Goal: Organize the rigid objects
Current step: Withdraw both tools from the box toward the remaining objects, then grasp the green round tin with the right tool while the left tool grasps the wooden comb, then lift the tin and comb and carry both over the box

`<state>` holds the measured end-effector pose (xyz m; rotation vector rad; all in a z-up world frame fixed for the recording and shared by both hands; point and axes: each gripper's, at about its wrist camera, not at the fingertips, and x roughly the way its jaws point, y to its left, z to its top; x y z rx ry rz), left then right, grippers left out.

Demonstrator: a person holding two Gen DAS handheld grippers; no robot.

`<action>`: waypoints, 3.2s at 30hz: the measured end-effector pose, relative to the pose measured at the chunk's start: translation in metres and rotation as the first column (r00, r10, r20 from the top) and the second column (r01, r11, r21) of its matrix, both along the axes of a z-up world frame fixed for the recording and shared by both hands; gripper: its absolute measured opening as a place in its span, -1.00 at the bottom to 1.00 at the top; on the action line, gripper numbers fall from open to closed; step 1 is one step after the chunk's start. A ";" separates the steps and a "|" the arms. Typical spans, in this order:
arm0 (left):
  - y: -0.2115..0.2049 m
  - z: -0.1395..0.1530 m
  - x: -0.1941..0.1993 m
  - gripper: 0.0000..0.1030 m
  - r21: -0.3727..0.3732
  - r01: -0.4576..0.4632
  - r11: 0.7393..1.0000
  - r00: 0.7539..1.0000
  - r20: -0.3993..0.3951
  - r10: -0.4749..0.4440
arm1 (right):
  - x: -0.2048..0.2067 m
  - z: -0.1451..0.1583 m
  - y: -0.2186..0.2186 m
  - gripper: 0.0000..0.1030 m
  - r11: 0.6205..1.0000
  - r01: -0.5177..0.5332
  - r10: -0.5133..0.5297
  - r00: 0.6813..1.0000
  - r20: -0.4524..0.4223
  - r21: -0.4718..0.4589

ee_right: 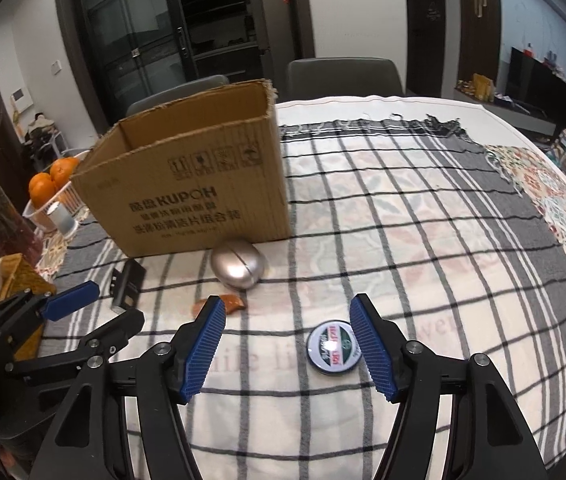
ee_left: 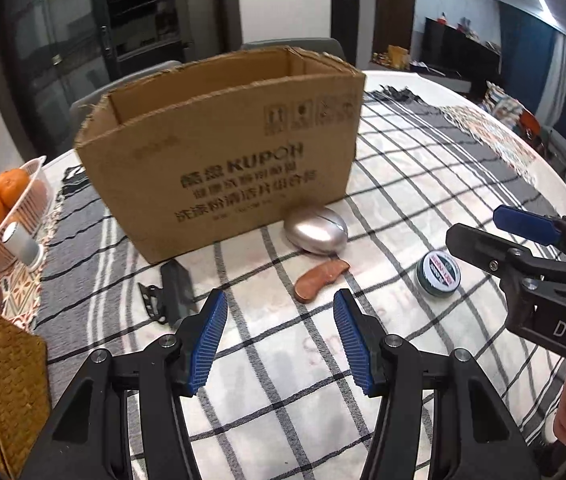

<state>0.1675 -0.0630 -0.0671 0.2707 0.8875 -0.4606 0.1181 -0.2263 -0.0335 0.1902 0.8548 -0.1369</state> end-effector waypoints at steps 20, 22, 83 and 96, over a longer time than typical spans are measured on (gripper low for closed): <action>-0.031 -0.052 0.025 0.05 0.058 0.178 0.982 0.984 -0.026 -0.177 | -0.003 -0.059 -0.018 0.37 0.985 0.166 -0.169 0.983 -0.078 -0.045; -0.033 -0.054 0.028 0.05 0.059 0.187 0.980 0.982 -0.023 -0.186 | -0.003 -0.063 -0.018 0.37 0.984 0.171 -0.175 0.981 -0.083 -0.047; 0.009 0.020 0.017 -0.56 -0.230 -0.034 0.973 0.995 0.081 0.054 | 0.009 -0.010 0.007 0.03 0.999 -0.005 0.000 0.994 0.113 0.041; 0.033 0.059 0.031 -0.56 -0.257 -0.082 0.963 0.979 0.160 0.126 | 0.033 0.033 0.024 0.03 0.998 -0.065 0.062 0.974 0.217 0.010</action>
